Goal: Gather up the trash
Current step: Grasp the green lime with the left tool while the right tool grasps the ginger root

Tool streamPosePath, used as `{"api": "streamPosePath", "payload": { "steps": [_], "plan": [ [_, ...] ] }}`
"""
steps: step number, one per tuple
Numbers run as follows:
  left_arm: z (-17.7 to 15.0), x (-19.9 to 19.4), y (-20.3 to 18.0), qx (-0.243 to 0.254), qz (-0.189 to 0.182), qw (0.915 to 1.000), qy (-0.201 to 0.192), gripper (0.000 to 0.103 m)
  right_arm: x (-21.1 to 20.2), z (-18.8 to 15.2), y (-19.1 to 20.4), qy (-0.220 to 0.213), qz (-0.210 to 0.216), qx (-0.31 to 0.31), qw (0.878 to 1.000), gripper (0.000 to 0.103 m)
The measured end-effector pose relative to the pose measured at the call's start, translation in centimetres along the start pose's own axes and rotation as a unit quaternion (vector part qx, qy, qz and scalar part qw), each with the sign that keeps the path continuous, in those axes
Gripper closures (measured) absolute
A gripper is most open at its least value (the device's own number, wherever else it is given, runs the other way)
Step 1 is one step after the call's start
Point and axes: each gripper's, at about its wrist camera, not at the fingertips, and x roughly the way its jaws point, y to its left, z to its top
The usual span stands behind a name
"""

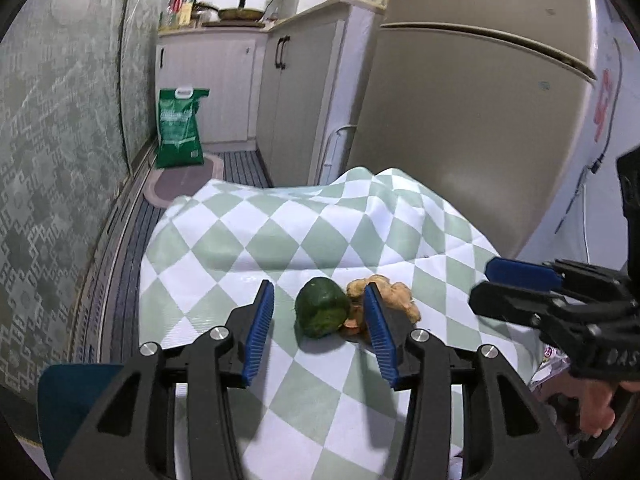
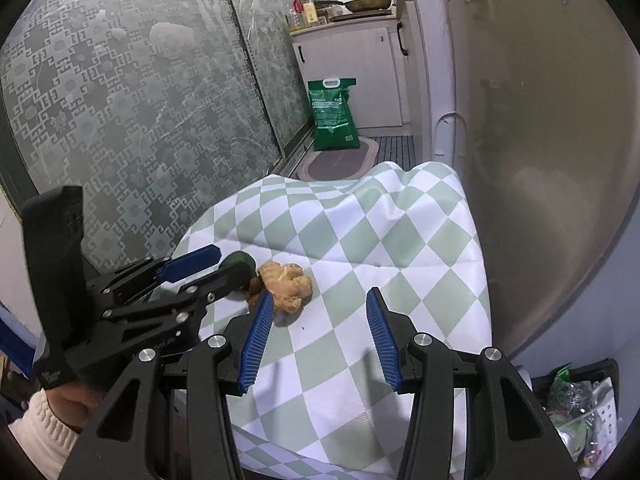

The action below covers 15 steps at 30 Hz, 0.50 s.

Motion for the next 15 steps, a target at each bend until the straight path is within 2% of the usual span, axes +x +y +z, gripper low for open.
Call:
{"api": "streamPosePath", "payload": {
  "steps": [3, 7, 15],
  "plan": [
    [0.1, 0.2, 0.3, -0.013, -0.009, 0.9999, 0.004, 0.072, 0.2, 0.0, 0.0, 0.004, 0.002, -0.003, 1.0, 0.054],
    [0.1, -0.2, 0.4, -0.022, -0.011, 0.9997, -0.002, 0.073, 0.4, 0.0, 0.2, 0.002, 0.003, -0.007, 1.0, 0.054],
    [0.1, -2.1, 1.9, -0.046, -0.041, 0.9979, -0.018, 0.074, 1.7, 0.7, 2.1, 0.004, -0.001, -0.024, 1.0, 0.054]
  ]
}}
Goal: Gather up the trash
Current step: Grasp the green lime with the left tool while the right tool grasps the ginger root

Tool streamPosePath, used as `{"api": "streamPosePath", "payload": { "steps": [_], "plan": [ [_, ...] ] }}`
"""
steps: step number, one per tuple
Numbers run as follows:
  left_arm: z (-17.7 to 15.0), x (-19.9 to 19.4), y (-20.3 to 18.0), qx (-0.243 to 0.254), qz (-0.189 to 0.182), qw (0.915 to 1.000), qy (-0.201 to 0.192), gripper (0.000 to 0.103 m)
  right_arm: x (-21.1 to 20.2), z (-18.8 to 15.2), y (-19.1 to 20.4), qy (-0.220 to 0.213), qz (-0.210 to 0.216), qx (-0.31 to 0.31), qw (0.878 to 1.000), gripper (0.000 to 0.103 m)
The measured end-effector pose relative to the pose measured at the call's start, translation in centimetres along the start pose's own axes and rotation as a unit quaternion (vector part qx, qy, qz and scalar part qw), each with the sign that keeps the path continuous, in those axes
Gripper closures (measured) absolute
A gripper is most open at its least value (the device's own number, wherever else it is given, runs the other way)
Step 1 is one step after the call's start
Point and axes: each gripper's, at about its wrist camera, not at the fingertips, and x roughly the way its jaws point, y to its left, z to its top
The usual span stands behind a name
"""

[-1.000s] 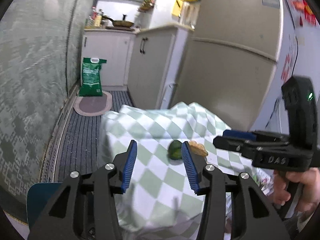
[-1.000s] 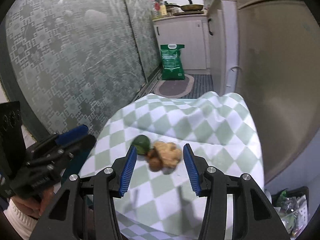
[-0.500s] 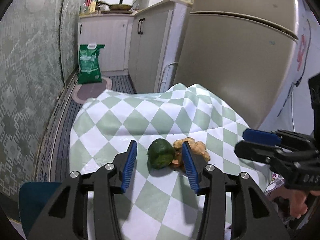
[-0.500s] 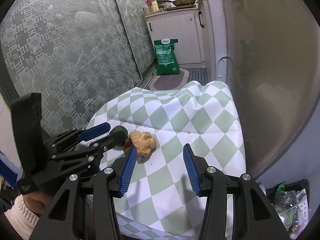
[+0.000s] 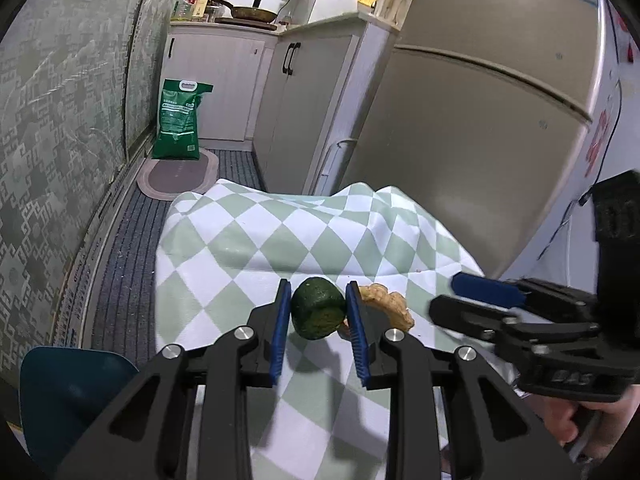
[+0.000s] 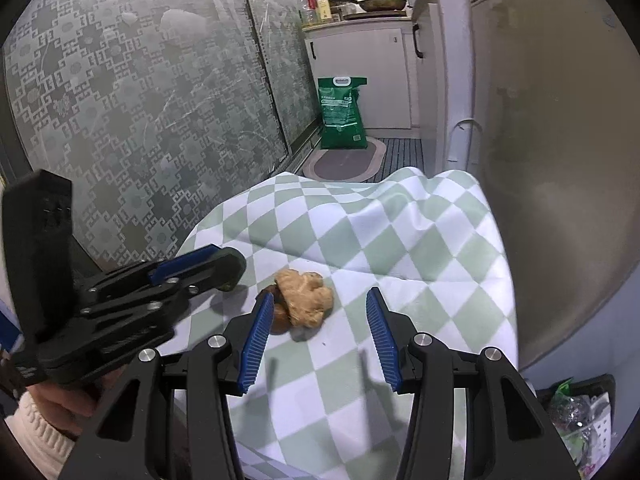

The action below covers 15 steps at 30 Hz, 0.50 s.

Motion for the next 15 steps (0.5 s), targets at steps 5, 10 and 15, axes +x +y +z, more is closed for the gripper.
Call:
{"api": "streamPosePath", "payload": {
  "steps": [5, 10, 15],
  "plan": [
    [-0.1, -0.7, 0.8, -0.004, -0.012, 0.9999, 0.002, 0.074, 1.3, 0.4, 0.7, 0.009, -0.006, -0.006, 1.0, 0.054],
    [-0.6, -1.6, 1.2, 0.003, -0.019, 0.9998, 0.005, 0.074, 2.6, 0.5, 0.7, 0.02, -0.029, -0.008, 0.999, 0.054],
    [-1.0, -2.9, 1.5, 0.019, -0.014, 0.9997, 0.006, 0.073, 3.7, 0.5, 1.2, 0.027, -0.043, -0.015, 0.999, 0.054]
  ]
}}
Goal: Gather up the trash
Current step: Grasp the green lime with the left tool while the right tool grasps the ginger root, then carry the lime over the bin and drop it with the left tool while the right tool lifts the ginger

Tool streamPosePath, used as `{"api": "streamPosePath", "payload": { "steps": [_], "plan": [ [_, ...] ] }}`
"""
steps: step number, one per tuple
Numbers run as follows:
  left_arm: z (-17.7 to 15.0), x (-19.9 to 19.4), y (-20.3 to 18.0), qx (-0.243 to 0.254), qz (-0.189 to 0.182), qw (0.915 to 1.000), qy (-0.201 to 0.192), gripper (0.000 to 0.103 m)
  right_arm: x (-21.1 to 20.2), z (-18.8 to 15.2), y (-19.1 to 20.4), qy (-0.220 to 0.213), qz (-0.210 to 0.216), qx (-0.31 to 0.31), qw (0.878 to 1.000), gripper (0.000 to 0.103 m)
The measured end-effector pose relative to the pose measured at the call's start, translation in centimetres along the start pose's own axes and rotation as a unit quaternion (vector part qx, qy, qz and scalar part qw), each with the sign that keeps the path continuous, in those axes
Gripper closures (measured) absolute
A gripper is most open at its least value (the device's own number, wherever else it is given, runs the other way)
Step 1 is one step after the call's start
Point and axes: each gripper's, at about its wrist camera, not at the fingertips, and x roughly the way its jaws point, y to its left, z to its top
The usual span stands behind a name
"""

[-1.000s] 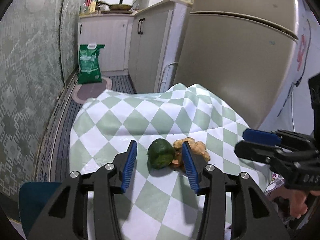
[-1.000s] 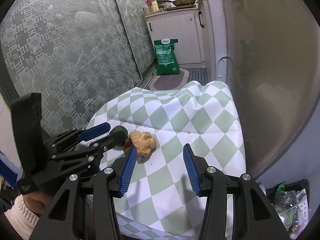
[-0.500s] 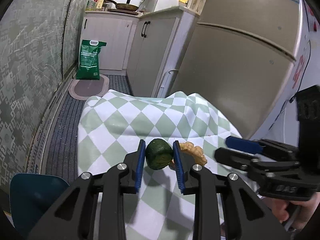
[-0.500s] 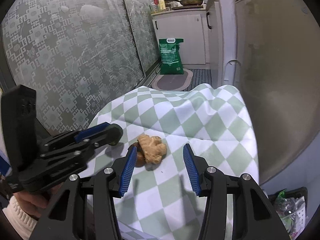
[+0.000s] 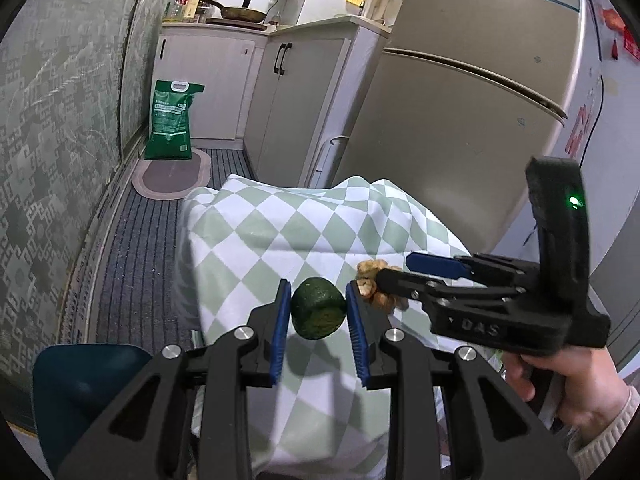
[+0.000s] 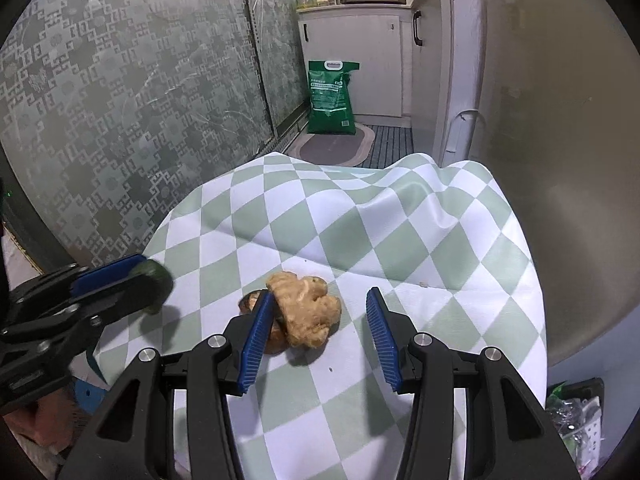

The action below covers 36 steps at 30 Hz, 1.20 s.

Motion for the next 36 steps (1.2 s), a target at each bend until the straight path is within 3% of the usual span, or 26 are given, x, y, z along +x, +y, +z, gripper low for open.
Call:
{"api": "streamPosePath", "payload": {
  "steps": [5, 9, 18, 27, 36],
  "plan": [
    [-0.2, -1.3, 1.5, -0.004, 0.016, 0.9998, -0.007, 0.073, 1.0, 0.3, 0.9, 0.01, -0.02, -0.007, 1.0, 0.055],
    [-0.1, -2.4, 3.3, -0.017, 0.028, 0.9993, -0.016, 0.073, 1.7, 0.7, 1.3, 0.018, -0.027, 0.0, 0.999, 0.068],
    [-0.6, -4.5, 7.3, -0.03, 0.072, 0.9968, -0.014, 0.073, 0.7, 1.5, 1.6, 0.002, -0.034, 0.008, 0.999, 0.071],
    [-3.2, -4.2, 11.1, -0.032, 0.119, 0.9918, 0.034, 0.073, -1.5, 3.1, 2.9, -0.038, -0.021, 0.013, 0.999, 0.071],
    [-6.2, -2.6, 14.1, -0.032, 0.135, 0.9835, 0.115, 0.073, -2.3, 4.2, 8.9, -0.056, 0.034, -0.029, 0.997, 0.071]
  ]
}}
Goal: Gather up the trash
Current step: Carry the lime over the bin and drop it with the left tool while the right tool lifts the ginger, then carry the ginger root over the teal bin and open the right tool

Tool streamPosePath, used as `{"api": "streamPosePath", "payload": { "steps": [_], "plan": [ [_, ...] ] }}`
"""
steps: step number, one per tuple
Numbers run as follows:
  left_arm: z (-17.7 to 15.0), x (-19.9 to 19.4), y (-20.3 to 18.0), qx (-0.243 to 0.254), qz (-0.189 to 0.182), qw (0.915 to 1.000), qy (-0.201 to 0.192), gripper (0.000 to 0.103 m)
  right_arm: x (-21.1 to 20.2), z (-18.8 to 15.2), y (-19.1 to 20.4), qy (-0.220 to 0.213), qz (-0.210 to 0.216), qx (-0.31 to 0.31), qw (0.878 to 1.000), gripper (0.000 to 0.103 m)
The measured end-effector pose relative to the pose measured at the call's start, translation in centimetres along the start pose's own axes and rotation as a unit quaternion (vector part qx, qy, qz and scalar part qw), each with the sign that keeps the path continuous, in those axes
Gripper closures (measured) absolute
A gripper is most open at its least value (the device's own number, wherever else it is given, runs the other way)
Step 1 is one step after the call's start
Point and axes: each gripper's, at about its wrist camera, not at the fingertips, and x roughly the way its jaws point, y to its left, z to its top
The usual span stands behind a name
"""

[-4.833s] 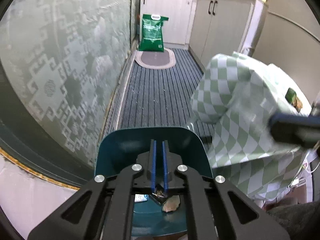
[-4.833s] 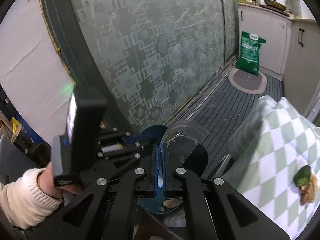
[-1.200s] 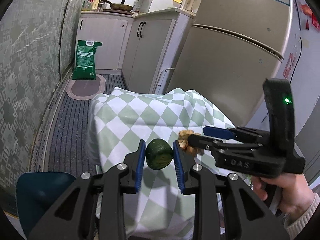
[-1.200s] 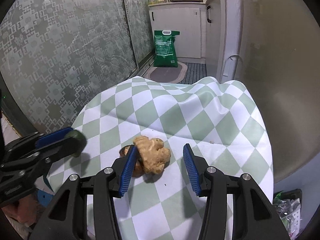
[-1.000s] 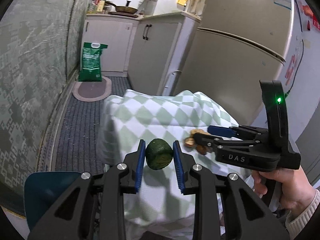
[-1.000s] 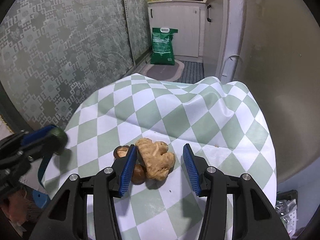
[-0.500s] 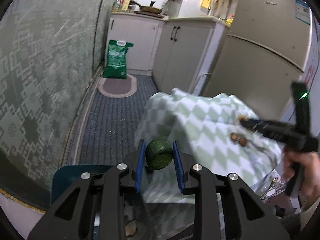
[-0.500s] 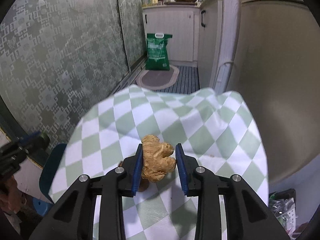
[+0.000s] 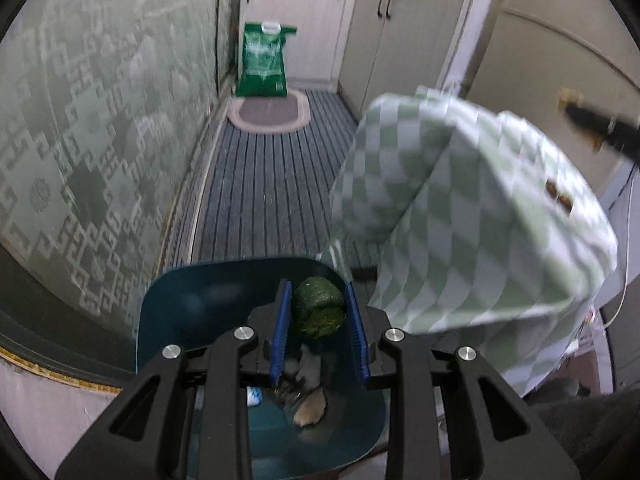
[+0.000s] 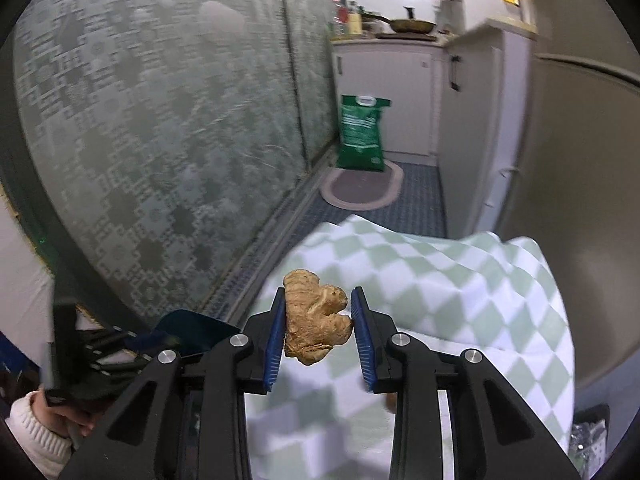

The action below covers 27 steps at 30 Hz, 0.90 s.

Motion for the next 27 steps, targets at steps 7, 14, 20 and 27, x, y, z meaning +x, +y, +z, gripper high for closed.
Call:
{"api": "streamPosePath", "payload": {
  "steps": [7, 14, 20, 27],
  "plan": [
    [-1.6, 1.7, 0.3, 0.009, -0.017, 0.9988, 0.045, 0.073, 0.7, 0.5, 3.0, 0.004, 0.023, -0.022, 0.999, 0.071],
    [-2.2, 2.0, -0.2, 0.033, -0.022, 0.9974, 0.06, 0.07, 1.7, 0.4, 4.7, 0.015, 0.032, -0.036, 0.999, 0.071],
    [-2.0, 1.2, 0.4, 0.027, -0.023, 0.9982, 0.049, 0.071, 2.7, 0.0, 7.4, 0.028, 0.047, -0.063, 0.996, 0.071],
    [-1.1, -1.6, 2.6, -0.011, -0.001, 0.9999, -0.01, 0.082, 3.9, -0.6, 10.5, 0.046, 0.069, -0.09, 0.992, 0.071]
  ]
}}
